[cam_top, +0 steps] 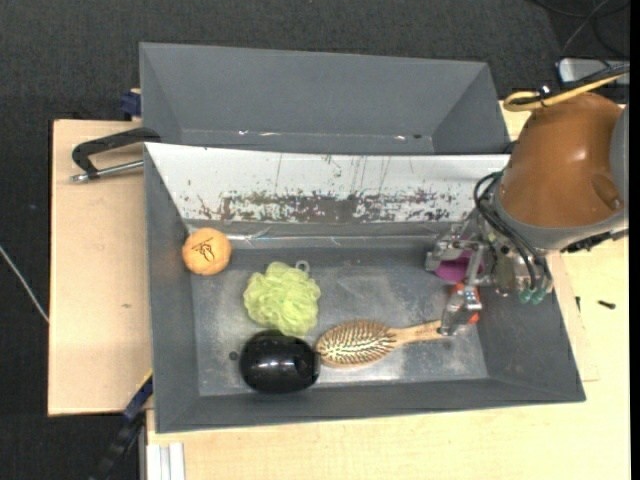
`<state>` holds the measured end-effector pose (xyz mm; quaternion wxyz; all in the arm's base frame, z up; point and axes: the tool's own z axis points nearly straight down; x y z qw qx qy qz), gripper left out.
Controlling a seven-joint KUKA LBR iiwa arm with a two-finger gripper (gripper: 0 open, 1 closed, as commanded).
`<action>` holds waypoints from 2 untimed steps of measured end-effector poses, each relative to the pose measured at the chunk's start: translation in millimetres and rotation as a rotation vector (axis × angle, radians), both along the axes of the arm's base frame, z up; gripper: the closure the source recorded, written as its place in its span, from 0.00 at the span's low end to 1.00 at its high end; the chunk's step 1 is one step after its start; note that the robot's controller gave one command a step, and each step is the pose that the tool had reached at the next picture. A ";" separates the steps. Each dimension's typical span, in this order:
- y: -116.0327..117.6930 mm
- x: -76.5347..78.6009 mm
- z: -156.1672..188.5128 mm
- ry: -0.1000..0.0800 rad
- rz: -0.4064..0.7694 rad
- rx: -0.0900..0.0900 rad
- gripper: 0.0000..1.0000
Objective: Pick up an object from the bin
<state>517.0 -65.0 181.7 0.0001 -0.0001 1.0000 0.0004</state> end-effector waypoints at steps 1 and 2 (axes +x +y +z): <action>35.8 2.3 -47.2 -0.004 0.114 -0.001 0.00; 62.6 -3.3 -45.5 -0.001 0.117 0.001 0.00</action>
Offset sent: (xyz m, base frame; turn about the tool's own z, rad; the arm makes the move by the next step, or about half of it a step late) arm -0.0047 0.0691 -0.0343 -0.1044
